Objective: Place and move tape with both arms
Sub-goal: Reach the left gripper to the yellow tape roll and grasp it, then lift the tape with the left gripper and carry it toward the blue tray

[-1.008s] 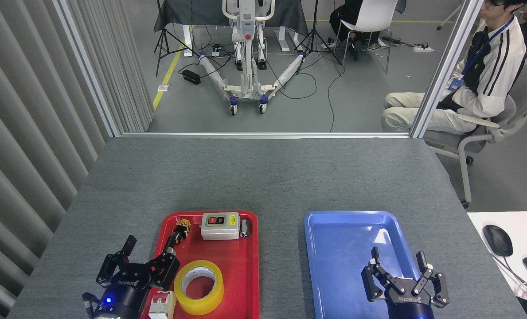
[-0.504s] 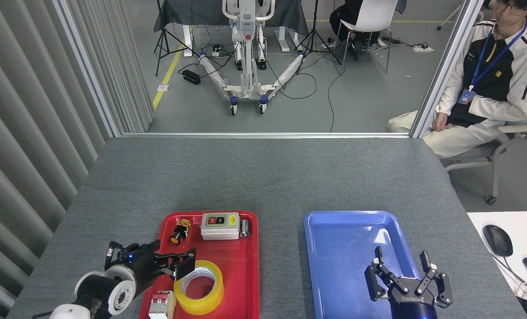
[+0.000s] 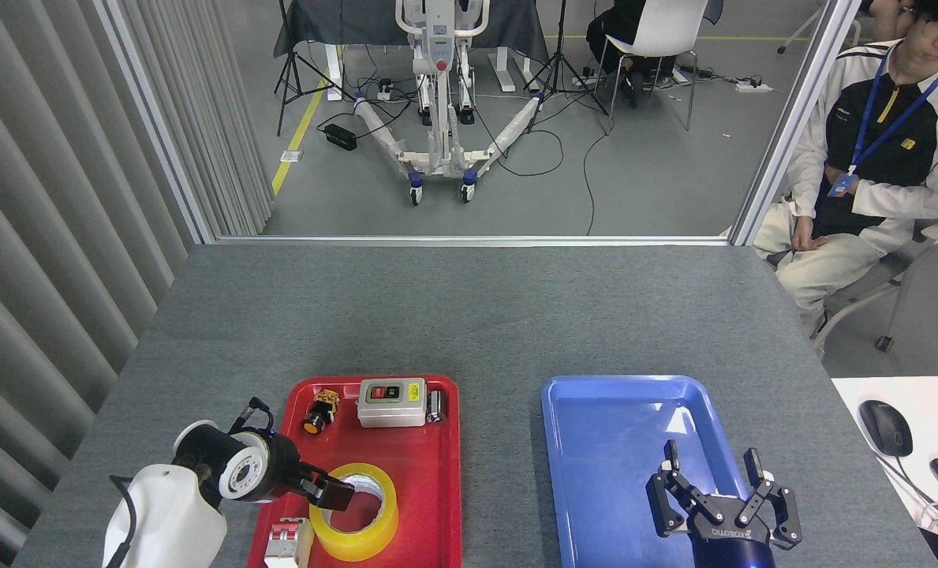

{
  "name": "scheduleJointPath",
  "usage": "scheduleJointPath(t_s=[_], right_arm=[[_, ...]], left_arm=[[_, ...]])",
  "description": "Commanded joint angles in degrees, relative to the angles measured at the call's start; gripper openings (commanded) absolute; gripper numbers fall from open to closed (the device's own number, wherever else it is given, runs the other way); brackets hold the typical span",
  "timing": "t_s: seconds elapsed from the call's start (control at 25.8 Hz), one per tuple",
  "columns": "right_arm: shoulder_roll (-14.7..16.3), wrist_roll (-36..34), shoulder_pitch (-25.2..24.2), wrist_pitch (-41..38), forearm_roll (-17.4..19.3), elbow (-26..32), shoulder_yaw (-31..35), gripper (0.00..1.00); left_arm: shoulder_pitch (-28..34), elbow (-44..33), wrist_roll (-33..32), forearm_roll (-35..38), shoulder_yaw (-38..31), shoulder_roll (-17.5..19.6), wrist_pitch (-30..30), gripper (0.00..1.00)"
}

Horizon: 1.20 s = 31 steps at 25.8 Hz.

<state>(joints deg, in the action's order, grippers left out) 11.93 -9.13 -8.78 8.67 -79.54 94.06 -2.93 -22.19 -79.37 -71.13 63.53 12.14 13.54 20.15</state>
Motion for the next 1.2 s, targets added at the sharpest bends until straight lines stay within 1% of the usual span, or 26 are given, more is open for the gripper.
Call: scheduleJointPath(t_s=[0.0,0.08,0.16,0.31,0.43,0.5,0.54,0.58,0.7,0.78,0.85,0.93,1.05,1.12,1.16], right_arm=[[-0.07,-0.01,-0.01,0.03,-0.17,0.08,-0.06,1.00],[-0.07,0.08,-0.10,0.12,-0.26,-0.01,-0.06,1.00],[-0.24,0.08,-0.10,0.12,-0.35,-0.01,-0.06,1.00],[-0.33,0.08,-0.19,0.03,-0.35,-0.01,-0.15,1.00],[-0.33,0.08,-0.19,0.03,-0.44,0.08,-0.50,1.00],[-0.33,-0.01,-0.19,-0.05,-0.44,0.08,-0.50,1.00],[-0.33,-0.01,-0.19,-0.23,-0.44,0.08,-0.50,1.00],[-0.33,-0.01,-0.19,-0.32,-0.44,0.08,-0.50,1.00],[-0.33,-0.01,-0.10,-0.41,-0.44,0.08,-0.50,1.00],[-0.33,0.08,-0.10,-0.41,-0.44,0.08,-0.50,1.00],[-0.24,0.08,-0.19,-0.58,-0.44,0.08,-0.59,1.00],[0.02,-0.01,-0.10,-0.49,-0.44,0.08,-0.59,1.00],[-0.07,0.08,0.17,-0.49,-0.79,0.08,-0.59,1.00],[0.11,-0.01,0.17,-0.58,-1.14,0.08,-0.59,1.00],[0.20,-0.01,-0.01,-0.58,-1.23,0.08,-0.59,1.00]], left_arm=[[-1.37,3.87,-0.58,0.19,-0.01,-0.36,1.12,0.95],[-2.16,5.36,-0.58,0.28,-0.01,-0.71,1.11,0.87],[-2.77,6.94,-0.58,0.28,-0.01,-0.71,1.20,0.83],[-3.04,8.96,-0.58,0.28,-0.01,-0.71,1.20,0.62],[-3.04,9.49,-0.67,-0.16,-0.01,-0.89,1.64,0.42],[-3.04,9.49,-0.67,-1.30,-0.10,-2.03,3.75,0.31],[-3.04,9.76,-0.76,-1.92,-0.19,-2.91,5.51,0.13],[-3.04,9.84,-0.76,-2.97,-0.19,-3.26,7.79,0.00],[-3.21,9.93,-0.76,-6.04,-0.54,-3.79,13.33,0.00],[-4.18,9.58,-0.58,-10.09,-1.33,-3.88,16.23,0.00],[-6.11,9.32,0.29,-16.76,-3.09,-4.23,20.27,0.00],[-7.43,9.49,1.26,-25.82,-5.02,-6.60,24.85,0.00],[-8.05,10.81,3.98,-38.30,-6.17,-8.71,24.85,0.00],[-7.78,13.36,6.62,-43.84,-5.81,-10.82,24.85,0.00],[-7.61,15.29,7.94,-45.33,-5.38,-12.31,24.85,0.00]])
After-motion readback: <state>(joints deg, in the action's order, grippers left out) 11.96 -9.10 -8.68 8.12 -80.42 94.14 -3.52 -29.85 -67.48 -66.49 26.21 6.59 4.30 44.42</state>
